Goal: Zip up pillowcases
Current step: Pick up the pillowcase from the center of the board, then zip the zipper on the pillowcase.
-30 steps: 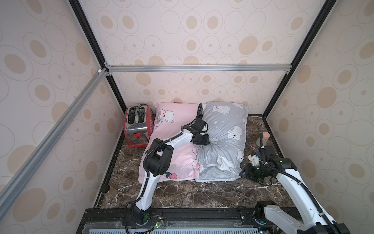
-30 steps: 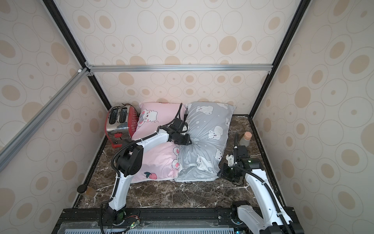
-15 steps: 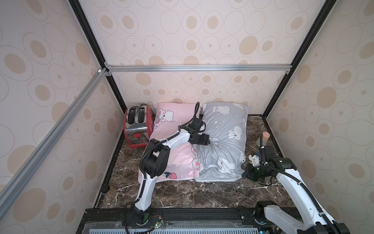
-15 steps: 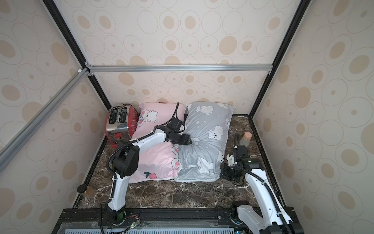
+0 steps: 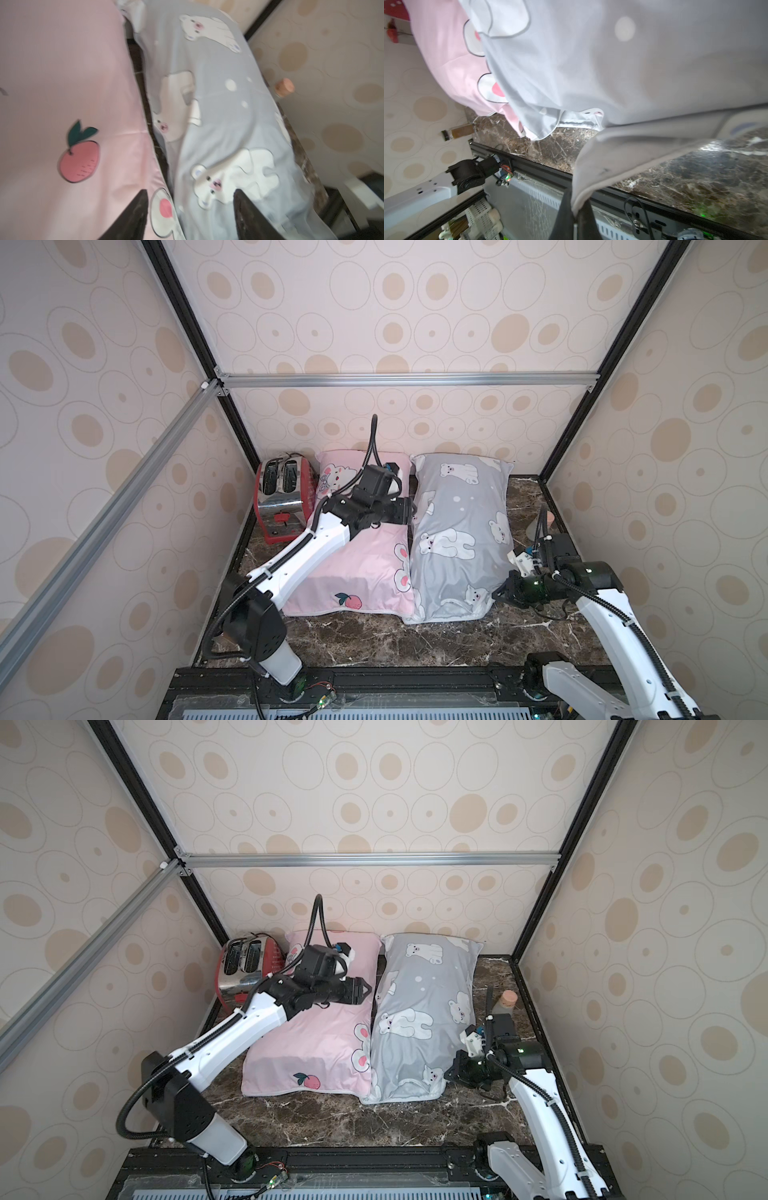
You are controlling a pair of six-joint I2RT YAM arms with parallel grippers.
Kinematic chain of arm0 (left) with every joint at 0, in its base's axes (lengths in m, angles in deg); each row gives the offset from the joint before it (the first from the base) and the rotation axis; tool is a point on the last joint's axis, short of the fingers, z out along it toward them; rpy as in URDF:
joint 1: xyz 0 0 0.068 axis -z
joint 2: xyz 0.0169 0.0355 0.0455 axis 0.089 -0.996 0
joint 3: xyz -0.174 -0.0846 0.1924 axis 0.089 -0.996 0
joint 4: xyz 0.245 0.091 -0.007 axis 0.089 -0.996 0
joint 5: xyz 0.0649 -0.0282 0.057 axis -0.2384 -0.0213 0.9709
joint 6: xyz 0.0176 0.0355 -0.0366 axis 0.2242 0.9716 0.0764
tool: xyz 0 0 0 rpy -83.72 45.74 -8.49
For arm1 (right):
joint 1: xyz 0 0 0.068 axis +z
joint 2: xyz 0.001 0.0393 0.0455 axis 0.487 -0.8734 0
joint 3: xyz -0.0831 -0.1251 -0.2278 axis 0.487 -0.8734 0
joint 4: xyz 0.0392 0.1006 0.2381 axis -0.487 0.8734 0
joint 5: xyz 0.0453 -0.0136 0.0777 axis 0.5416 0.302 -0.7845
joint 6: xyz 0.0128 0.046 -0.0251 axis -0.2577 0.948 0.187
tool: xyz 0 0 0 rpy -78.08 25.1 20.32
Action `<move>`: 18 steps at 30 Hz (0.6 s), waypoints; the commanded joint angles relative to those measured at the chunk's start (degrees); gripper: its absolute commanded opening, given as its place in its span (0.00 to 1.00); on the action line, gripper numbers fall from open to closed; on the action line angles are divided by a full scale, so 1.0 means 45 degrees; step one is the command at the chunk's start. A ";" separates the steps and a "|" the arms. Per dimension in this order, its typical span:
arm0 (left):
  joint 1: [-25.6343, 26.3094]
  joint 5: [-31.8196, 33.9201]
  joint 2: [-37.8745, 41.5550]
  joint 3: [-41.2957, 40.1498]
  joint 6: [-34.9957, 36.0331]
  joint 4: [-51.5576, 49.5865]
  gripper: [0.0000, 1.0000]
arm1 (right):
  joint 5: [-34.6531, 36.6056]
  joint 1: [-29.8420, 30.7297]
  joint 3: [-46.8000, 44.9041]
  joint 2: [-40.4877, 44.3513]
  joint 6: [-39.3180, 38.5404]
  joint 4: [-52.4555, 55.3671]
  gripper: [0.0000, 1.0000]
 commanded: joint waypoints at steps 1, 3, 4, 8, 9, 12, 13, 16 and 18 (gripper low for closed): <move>0.1027 -0.2593 0.0055 -0.2576 -0.2428 0.2745 0.52 | -0.2282 0.0019 0.0325 0.0478 -0.0573 0.0550 0.00; 0.1644 -0.3444 0.0133 -0.3660 -0.3785 0.4835 0.50 | -0.2787 0.0034 0.0120 0.0637 -0.0579 0.0210 0.00; 0.1943 -0.3682 0.0122 -0.4169 -0.4537 0.5924 0.50 | -0.2957 0.0029 -0.0027 0.0687 -0.0509 0.0022 0.00; 0.2927 -0.3735 -0.0273 -0.5823 -0.7771 1.0307 0.47 | -0.2588 -0.0243 -0.0523 0.0902 -0.0055 -0.0495 0.00; 0.3074 -0.3788 -0.0541 -0.6109 -0.8565 1.1571 0.47 | -0.2662 -0.0351 -0.0590 0.0975 0.0013 -0.0612 0.00; 0.3392 -0.3750 -0.1516 -0.6709 -1.0607 1.4948 0.46 | -0.2888 -0.0699 -0.0815 0.1264 0.0462 -0.1132 0.00; 0.3495 -0.3747 -0.1813 -0.6715 -1.0913 1.5658 0.46 | -0.2803 -0.0794 -0.0853 0.1307 0.0498 -0.1144 0.00; 0.3769 -0.3670 -0.2299 -0.6402 -1.0856 1.5773 0.42 | -0.2646 -0.1378 -0.0966 0.1220 0.0427 -0.0912 0.00; 0.3906 -0.3672 -0.2571 -0.6327 -1.0895 1.5861 0.41 | -0.3104 -0.1872 -0.1009 0.1132 0.0360 -0.0892 0.00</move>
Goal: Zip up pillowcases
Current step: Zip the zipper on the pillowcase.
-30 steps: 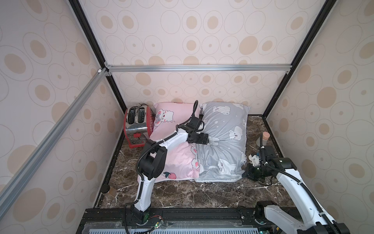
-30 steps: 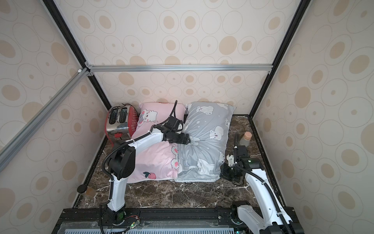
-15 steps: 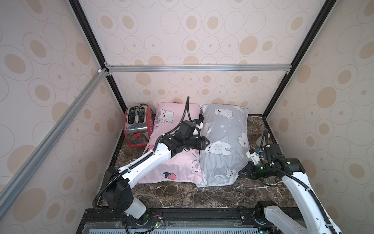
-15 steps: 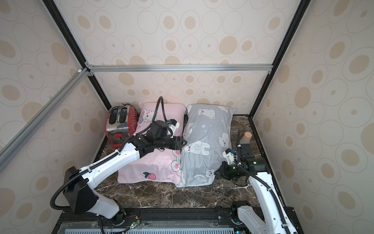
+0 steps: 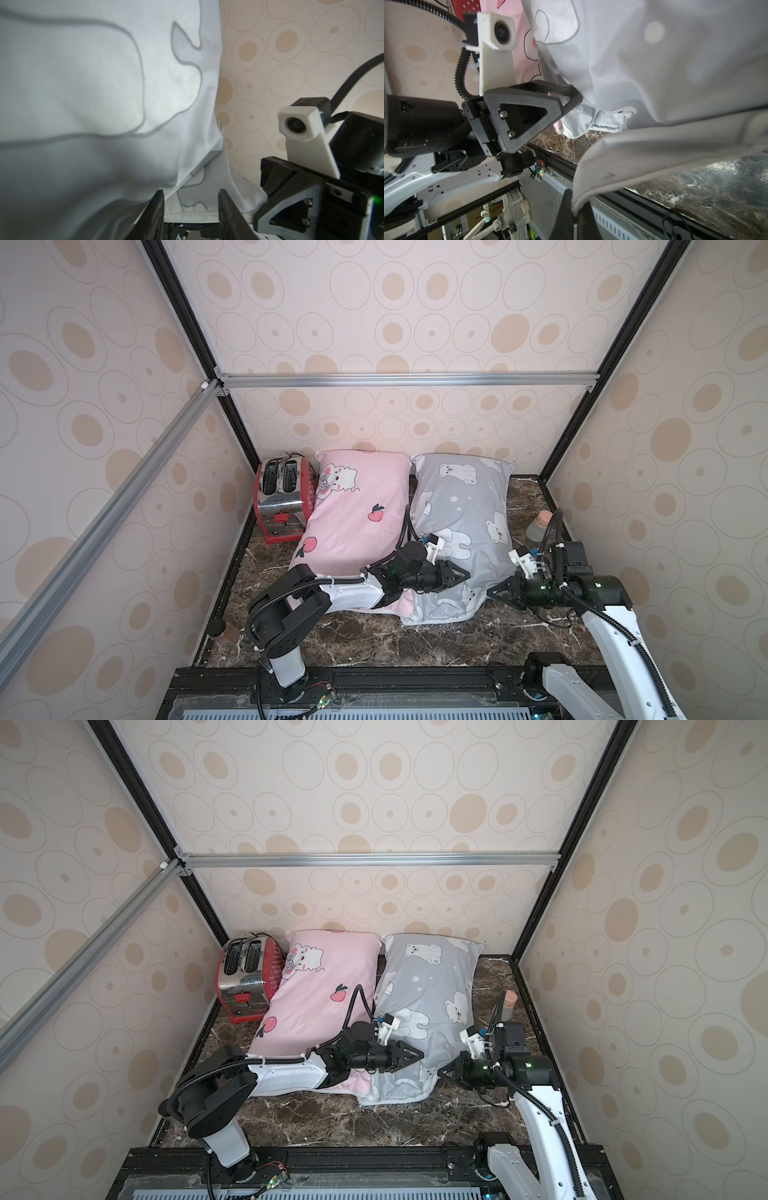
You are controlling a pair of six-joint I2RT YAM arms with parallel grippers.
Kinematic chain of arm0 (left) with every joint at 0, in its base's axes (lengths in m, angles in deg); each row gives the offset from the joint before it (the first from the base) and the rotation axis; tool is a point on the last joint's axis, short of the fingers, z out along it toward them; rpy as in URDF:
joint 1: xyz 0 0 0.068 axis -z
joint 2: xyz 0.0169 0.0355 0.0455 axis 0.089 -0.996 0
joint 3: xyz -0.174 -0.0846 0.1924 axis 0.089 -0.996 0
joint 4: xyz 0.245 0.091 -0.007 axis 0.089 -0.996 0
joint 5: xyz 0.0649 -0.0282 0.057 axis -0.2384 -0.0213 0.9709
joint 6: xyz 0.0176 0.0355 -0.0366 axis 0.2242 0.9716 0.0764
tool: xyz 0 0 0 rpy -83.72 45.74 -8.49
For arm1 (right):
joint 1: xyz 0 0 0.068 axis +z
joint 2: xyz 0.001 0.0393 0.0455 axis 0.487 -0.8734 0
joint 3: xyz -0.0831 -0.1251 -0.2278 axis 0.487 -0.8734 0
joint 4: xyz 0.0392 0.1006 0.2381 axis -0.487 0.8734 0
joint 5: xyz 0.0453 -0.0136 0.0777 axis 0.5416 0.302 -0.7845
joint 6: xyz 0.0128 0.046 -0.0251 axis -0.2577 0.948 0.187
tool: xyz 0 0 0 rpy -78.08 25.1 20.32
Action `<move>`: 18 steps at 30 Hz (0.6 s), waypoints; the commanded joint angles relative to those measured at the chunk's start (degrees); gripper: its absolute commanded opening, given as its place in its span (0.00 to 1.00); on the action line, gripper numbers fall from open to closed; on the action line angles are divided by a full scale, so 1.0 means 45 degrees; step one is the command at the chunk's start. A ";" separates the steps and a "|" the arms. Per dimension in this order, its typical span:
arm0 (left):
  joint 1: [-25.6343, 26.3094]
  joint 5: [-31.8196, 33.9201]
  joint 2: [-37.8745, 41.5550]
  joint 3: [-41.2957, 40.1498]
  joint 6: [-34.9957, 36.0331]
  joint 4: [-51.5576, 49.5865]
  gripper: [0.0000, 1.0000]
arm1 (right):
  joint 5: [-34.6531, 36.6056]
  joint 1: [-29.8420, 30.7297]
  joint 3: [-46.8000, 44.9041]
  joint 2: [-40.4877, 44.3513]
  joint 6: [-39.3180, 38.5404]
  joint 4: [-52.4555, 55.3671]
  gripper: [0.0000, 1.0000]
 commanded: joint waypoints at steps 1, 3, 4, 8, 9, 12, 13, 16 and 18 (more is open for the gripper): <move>0.0312 -0.0165 -0.0321 0.0363 -0.1197 0.2288 0.41 | -0.0786 -0.0693 -0.0184 -0.0043 -0.0012 0.0026 0.00; 0.0345 -0.0013 -0.0487 0.0028 -0.1667 0.3201 0.41 | -0.0862 -0.0863 -0.0200 -0.0029 0.0066 0.0007 0.00; 0.0338 0.0036 -0.0562 -0.0047 -0.1834 0.3520 0.41 | -0.0844 -0.0908 -0.0246 -0.0029 0.0099 -0.0027 0.00; 0.0529 -0.0097 -0.0826 0.0274 -0.1863 0.3469 0.42 | -0.1261 -0.0963 -0.0746 -0.0029 0.0633 -0.0856 0.00; 0.0583 -0.0118 -0.0890 0.0353 -0.1914 0.3463 0.42 | -0.1408 -0.0948 -0.0844 -0.0036 0.0764 -0.1070 0.00; 0.0704 -0.0047 -0.0968 0.0425 -0.2009 0.3503 0.40 | -0.1117 -0.0952 -0.0852 -0.0035 0.0758 -0.1185 0.00; 0.0725 -0.0002 -0.0943 0.0396 -0.2000 0.3453 0.39 | -0.1005 -0.0972 -0.0834 -0.0018 0.0773 -0.1238 0.00; 0.0784 0.0022 -0.0845 0.0349 -0.2002 0.3274 0.34 | -0.0996 -0.1031 -0.0911 -0.0092 0.1094 -0.1761 0.00; 0.0861 0.0069 -0.0777 0.0368 -0.1934 0.3097 0.32 | -0.0984 -0.1046 -0.0932 -0.0192 0.1181 -0.1969 0.00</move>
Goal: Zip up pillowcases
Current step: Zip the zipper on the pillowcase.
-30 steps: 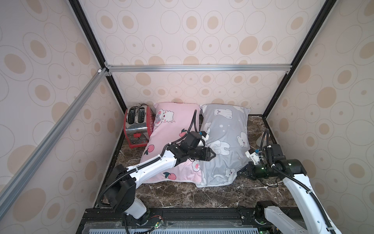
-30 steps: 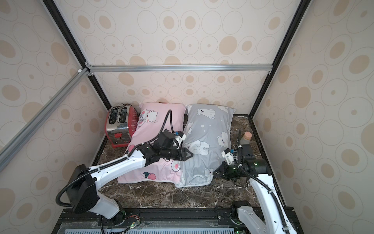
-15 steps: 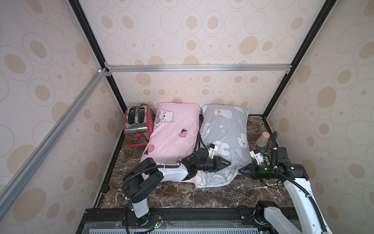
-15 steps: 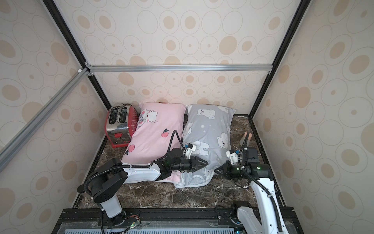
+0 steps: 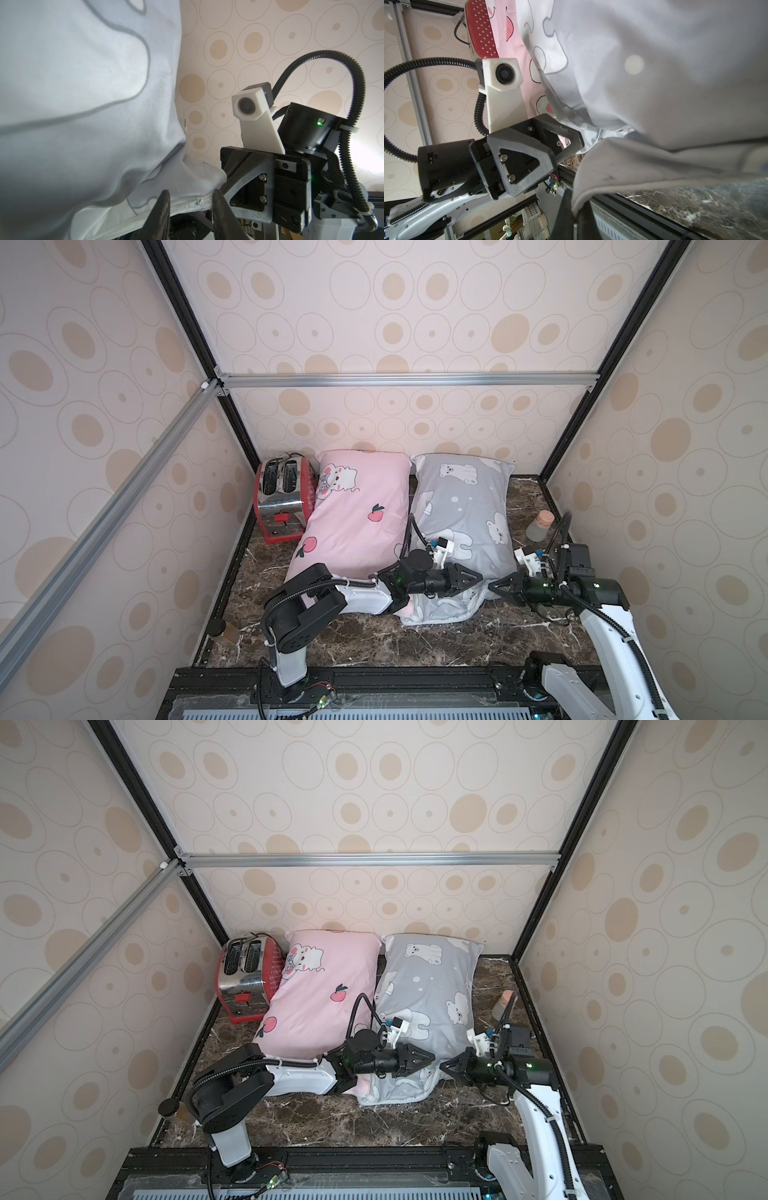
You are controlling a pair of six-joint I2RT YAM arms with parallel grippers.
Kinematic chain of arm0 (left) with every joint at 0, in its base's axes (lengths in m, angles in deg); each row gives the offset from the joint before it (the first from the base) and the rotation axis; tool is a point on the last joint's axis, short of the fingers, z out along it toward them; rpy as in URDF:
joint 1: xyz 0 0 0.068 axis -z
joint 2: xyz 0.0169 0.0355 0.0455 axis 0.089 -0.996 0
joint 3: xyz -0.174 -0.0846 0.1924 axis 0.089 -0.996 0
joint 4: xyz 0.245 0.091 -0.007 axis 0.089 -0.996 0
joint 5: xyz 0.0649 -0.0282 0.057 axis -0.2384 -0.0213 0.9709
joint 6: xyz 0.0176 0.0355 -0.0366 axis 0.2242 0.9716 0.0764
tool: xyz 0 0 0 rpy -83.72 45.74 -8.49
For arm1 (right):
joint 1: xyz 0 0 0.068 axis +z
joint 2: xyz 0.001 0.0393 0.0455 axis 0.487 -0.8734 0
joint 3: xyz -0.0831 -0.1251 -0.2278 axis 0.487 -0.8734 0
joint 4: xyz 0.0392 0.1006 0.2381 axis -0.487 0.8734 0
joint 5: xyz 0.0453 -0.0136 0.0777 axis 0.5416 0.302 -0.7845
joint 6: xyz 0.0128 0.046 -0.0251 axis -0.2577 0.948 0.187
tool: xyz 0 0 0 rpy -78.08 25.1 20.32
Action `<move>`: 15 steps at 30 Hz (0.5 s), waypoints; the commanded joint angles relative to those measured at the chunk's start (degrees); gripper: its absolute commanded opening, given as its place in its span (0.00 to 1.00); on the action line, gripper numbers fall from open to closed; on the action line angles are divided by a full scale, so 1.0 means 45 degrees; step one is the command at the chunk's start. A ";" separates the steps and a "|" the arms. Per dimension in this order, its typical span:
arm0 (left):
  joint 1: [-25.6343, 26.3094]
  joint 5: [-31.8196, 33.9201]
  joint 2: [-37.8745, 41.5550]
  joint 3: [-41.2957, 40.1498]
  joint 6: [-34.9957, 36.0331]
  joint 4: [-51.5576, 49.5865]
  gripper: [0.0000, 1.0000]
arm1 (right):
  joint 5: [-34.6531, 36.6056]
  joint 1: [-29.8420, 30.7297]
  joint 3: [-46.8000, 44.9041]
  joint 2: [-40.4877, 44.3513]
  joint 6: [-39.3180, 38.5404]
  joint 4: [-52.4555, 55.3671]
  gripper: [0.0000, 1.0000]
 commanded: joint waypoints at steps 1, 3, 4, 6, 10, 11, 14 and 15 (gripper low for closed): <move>0.0221 0.0044 0.0092 0.0385 -0.0168 0.0214 0.32 | -0.0129 -0.0120 -0.0137 -0.0144 0.0269 -0.0631 0.00; 0.0280 0.0103 0.0047 0.0378 -0.0177 0.0183 0.30 | -0.0138 -0.0136 -0.0167 -0.0189 0.0363 -0.0800 0.00; 0.0309 0.0132 -0.0016 0.0383 -0.0206 0.0172 0.30 | -0.0138 -0.0137 -0.0173 -0.0167 0.0429 -0.0884 0.00; 0.0333 0.0137 -0.0118 0.0387 -0.0273 0.0305 0.30 | -0.0140 -0.0133 -0.0217 -0.0151 0.0586 -0.1072 0.00; 0.0321 0.0191 -0.0233 0.0536 -0.0393 0.0487 0.29 | -0.0127 -0.0159 -0.0339 -0.0115 0.0672 -0.1177 0.00; 0.0326 0.0234 -0.0228 0.0560 -0.0393 0.0480 0.28 | -0.0138 -0.0158 -0.0414 -0.0071 0.0725 -0.1256 0.00; 0.0321 0.0280 -0.0308 0.0648 -0.0448 0.0514 0.27 | -0.0369 -0.0159 -0.0668 0.0006 0.1012 -0.1589 0.00; 0.0329 0.0267 -0.0356 0.0693 -0.0488 0.0547 0.27 | -0.0391 -0.0147 -0.0722 0.0024 0.1050 -0.1645 0.00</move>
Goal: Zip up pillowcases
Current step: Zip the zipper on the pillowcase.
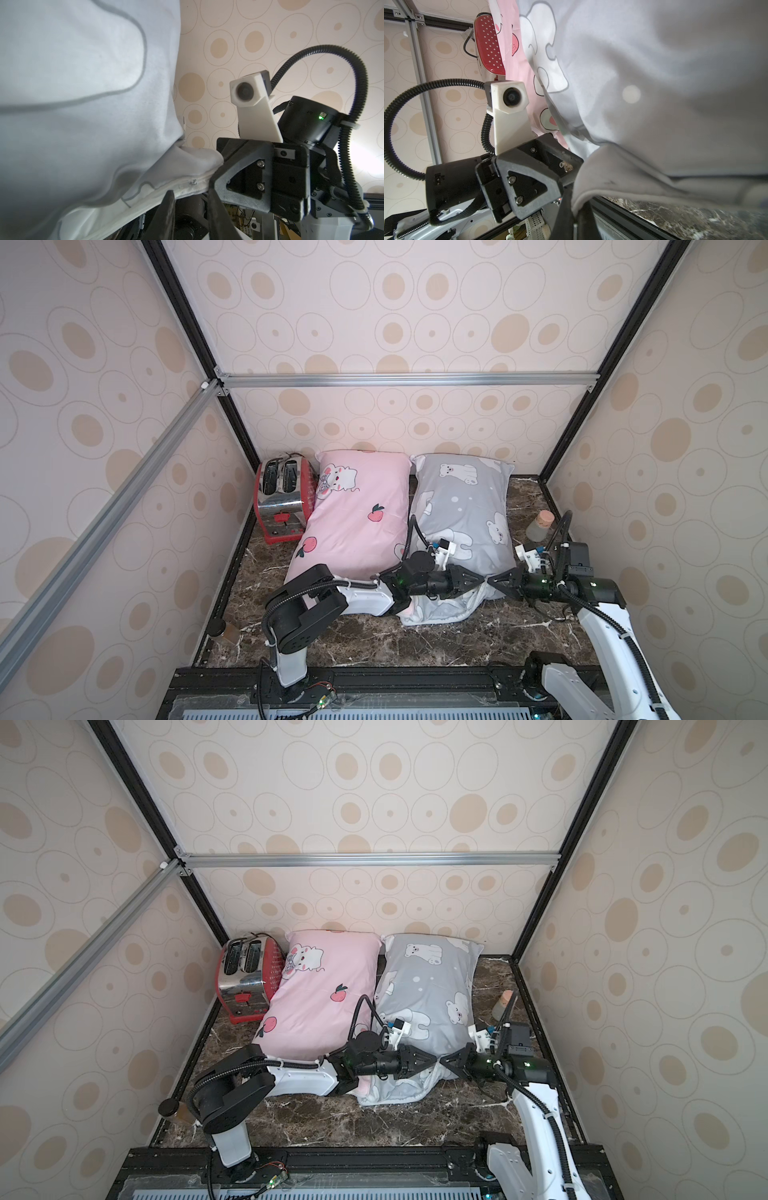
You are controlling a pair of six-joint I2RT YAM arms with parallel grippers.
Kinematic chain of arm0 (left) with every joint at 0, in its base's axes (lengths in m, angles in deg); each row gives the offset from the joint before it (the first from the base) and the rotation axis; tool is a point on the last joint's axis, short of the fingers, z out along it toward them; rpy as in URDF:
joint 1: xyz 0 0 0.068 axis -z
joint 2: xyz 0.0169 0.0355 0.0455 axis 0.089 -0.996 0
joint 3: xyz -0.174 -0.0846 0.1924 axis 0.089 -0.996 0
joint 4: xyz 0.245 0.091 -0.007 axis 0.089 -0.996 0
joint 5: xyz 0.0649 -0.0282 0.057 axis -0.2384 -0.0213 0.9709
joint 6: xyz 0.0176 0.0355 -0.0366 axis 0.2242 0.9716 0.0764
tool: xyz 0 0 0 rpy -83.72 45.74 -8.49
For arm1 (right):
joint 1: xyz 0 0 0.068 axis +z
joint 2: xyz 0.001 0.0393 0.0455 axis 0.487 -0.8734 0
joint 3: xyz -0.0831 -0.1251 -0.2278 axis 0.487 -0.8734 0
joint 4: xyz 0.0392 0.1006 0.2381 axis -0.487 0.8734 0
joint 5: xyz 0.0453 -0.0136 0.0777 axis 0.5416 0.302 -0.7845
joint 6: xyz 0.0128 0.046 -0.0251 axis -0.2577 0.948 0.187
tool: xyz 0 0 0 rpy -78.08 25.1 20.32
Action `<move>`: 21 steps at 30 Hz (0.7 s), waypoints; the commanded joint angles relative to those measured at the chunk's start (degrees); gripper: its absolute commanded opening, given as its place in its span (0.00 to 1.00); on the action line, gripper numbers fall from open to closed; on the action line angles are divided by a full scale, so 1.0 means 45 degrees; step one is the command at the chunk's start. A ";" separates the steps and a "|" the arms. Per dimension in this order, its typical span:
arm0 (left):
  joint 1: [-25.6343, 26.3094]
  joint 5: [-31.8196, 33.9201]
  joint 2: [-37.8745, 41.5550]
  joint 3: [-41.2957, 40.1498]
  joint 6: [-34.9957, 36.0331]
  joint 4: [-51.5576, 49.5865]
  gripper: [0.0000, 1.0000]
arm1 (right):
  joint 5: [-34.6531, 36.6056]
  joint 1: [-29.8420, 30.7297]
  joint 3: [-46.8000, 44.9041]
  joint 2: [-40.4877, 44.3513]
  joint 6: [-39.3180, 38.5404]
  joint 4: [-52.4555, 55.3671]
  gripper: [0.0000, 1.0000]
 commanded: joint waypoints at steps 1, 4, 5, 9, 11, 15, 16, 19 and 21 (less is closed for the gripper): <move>0.0148 0.0045 -0.0321 0.0608 -0.0281 0.0551 0.27 | -0.0246 -0.0094 -0.0322 0.0160 0.0268 -0.0388 0.00; 0.0139 0.0036 -0.0448 0.0660 -0.0309 0.0607 0.28 | -0.0520 -0.0094 -0.0429 0.0170 0.0479 -0.0621 0.00; 0.0136 0.0036 -0.0470 0.0660 -0.0358 0.0643 0.28 | -0.0586 -0.0099 -0.0474 0.0183 0.0524 -0.0695 0.00; 0.0150 0.0062 -0.0554 0.0679 -0.0359 0.0695 0.34 | -0.0707 -0.0103 -0.0509 0.0179 0.0588 -0.0849 0.00; 0.0142 0.0092 -0.0607 0.0680 -0.0360 0.0704 0.37 | -0.0729 -0.0103 -0.0489 0.0189 0.0604 -0.0872 0.00; 0.0136 0.0203 -0.0737 0.0713 -0.0557 0.1111 0.39 | -0.0885 -0.0095 -0.0469 0.0077 0.0533 -0.0824 0.00; 0.0149 0.0199 -0.0789 0.0737 -0.0653 0.1256 0.38 | -0.0904 -0.0094 -0.0531 0.0038 0.0540 -0.0890 0.00; 0.0135 0.0169 -0.0814 0.0799 -0.0796 0.1380 0.35 | -0.0983 -0.0103 -0.0747 0.0001 0.0652 -0.1151 0.00; 0.0139 0.0201 -0.0748 0.0741 -0.0800 0.1363 0.33 | -0.0860 -0.0100 -0.0754 0.0025 0.0599 -0.1094 0.00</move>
